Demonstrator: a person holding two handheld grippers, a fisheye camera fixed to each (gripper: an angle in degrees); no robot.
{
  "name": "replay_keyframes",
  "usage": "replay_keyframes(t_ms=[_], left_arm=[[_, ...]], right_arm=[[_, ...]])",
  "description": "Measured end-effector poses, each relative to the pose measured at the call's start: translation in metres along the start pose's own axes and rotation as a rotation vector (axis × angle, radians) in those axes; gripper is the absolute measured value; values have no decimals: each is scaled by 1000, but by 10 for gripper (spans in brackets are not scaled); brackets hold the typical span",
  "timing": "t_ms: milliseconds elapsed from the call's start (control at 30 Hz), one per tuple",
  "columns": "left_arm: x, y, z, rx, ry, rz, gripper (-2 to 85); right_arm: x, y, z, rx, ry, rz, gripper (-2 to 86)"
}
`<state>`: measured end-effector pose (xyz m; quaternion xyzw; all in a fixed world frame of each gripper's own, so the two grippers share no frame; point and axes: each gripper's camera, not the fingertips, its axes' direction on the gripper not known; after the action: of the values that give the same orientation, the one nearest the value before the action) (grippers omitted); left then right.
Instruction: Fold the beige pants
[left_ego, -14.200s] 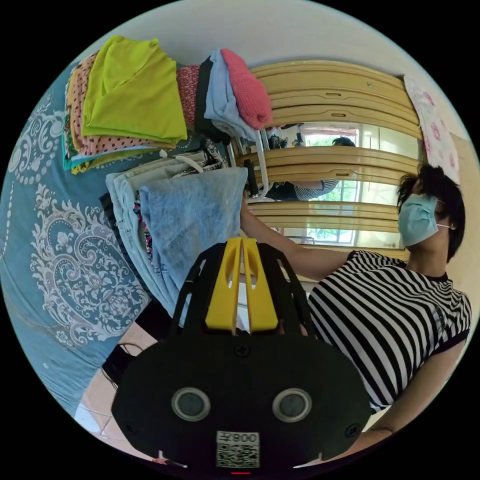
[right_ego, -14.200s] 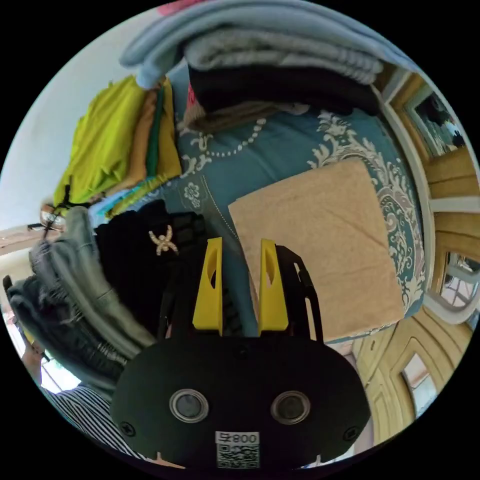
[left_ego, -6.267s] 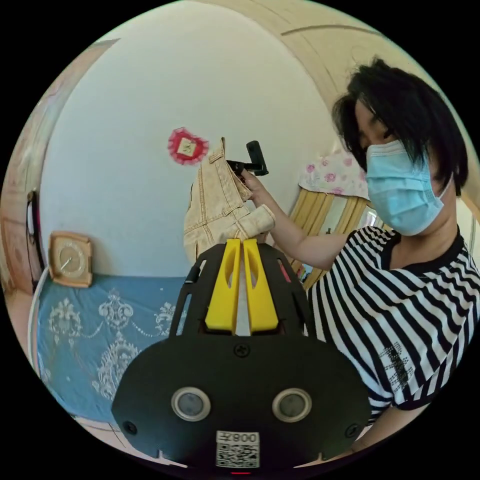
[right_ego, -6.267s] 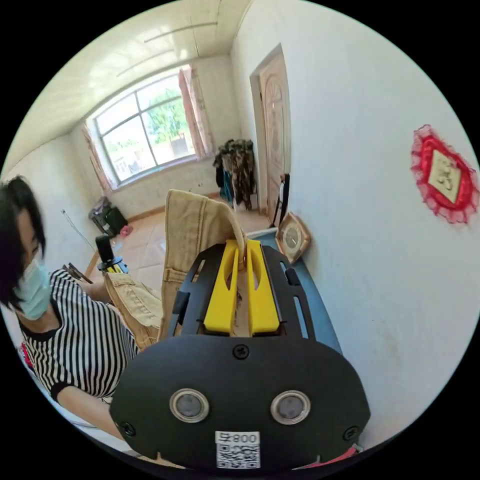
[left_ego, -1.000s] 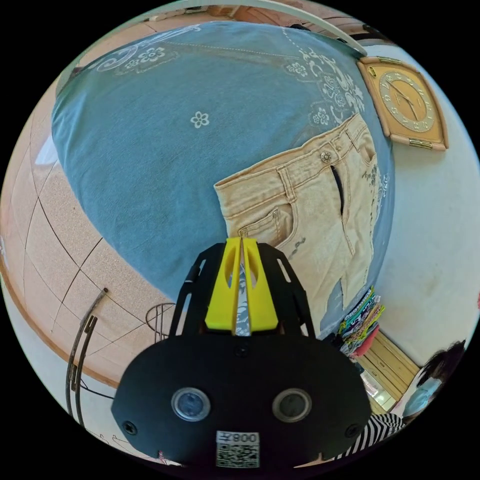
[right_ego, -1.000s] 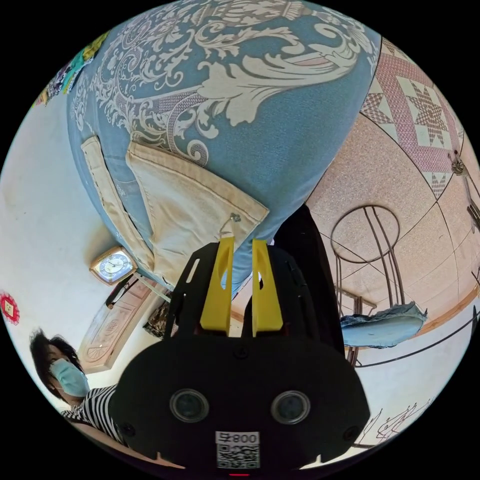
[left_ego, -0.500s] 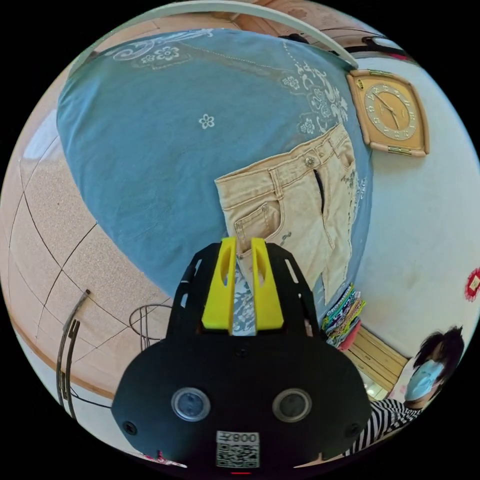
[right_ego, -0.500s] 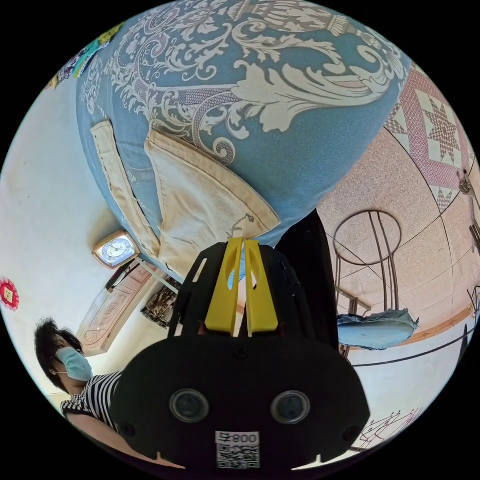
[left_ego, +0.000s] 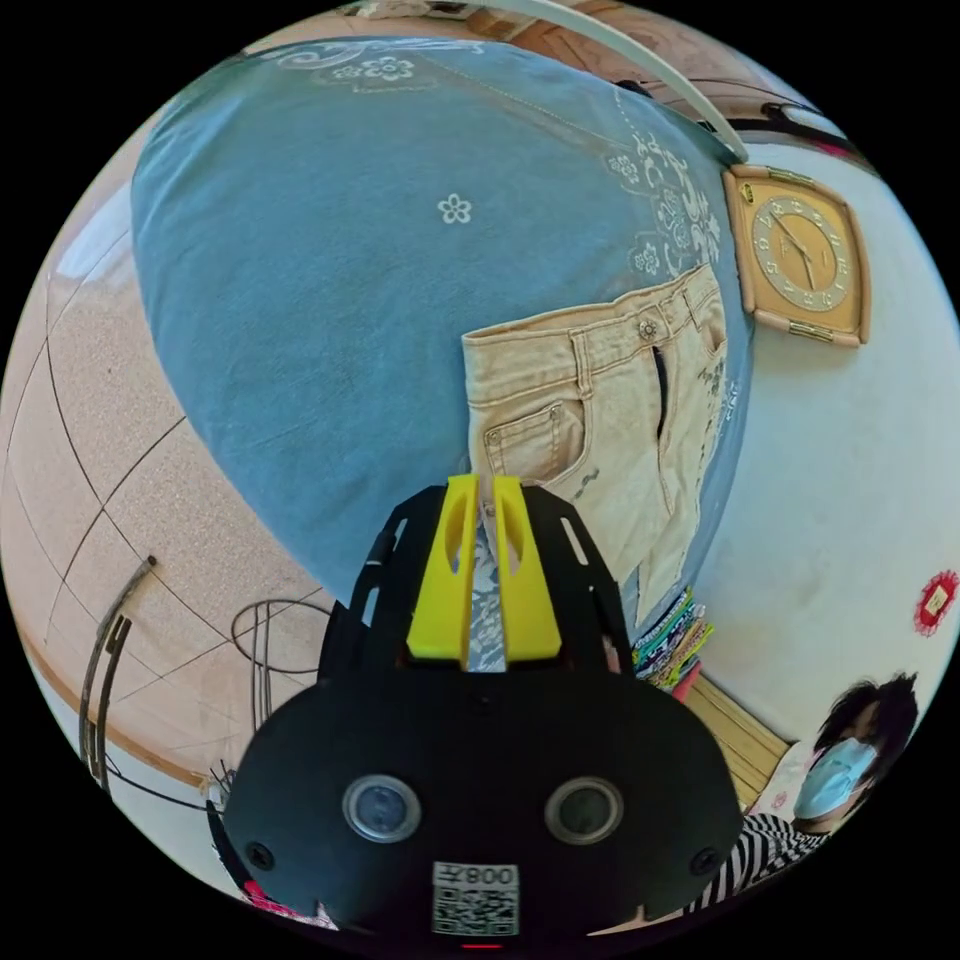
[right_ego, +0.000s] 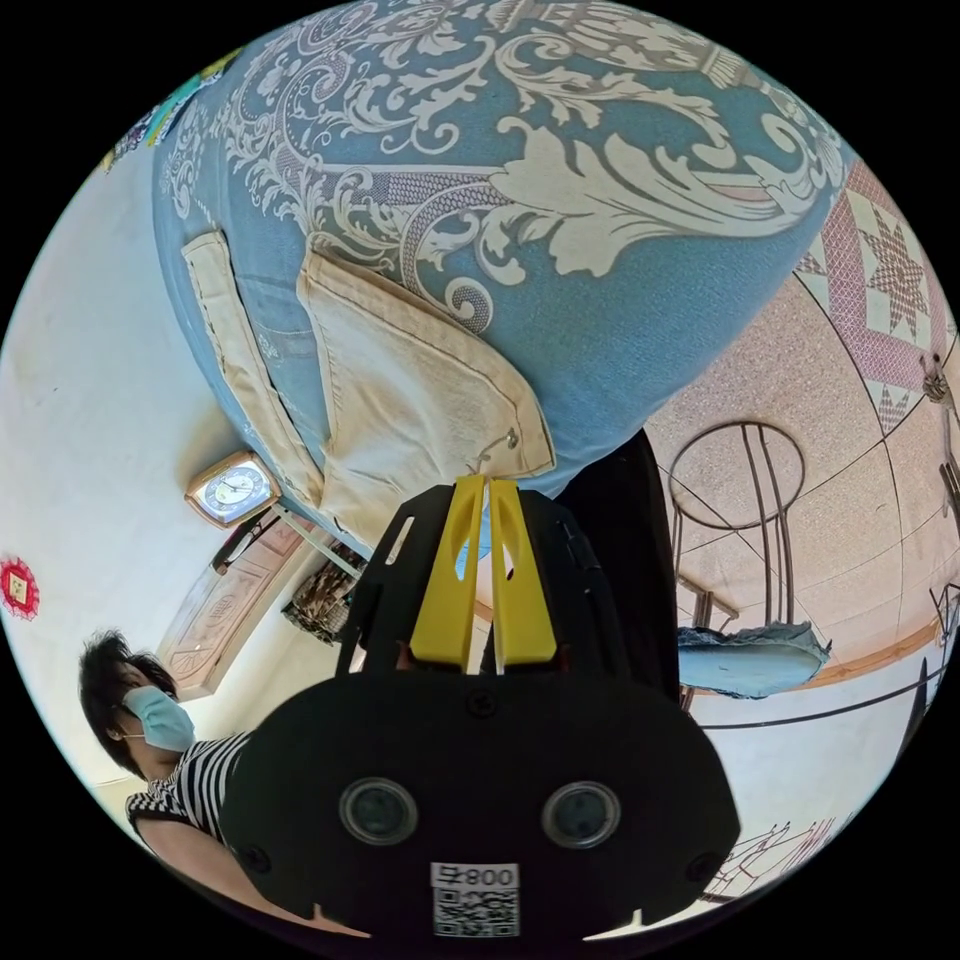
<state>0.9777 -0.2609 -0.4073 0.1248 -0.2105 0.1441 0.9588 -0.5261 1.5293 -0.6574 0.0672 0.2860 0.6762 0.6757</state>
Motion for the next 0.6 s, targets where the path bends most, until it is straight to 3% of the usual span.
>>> replay_keyframes(t_ms=[100,233,600], left_arm=[[-7,0,7,-21,74,-38,74],[1,-1,9,-19,13,-33,66],[30,-1,3,-31,59,-38,22]], right_arm=[[0,-4,-1,-12,-5,-1,4],[0,-5,-3,-12,-12,3,4],[-15,-10,-15,-14,-8,4,4]])
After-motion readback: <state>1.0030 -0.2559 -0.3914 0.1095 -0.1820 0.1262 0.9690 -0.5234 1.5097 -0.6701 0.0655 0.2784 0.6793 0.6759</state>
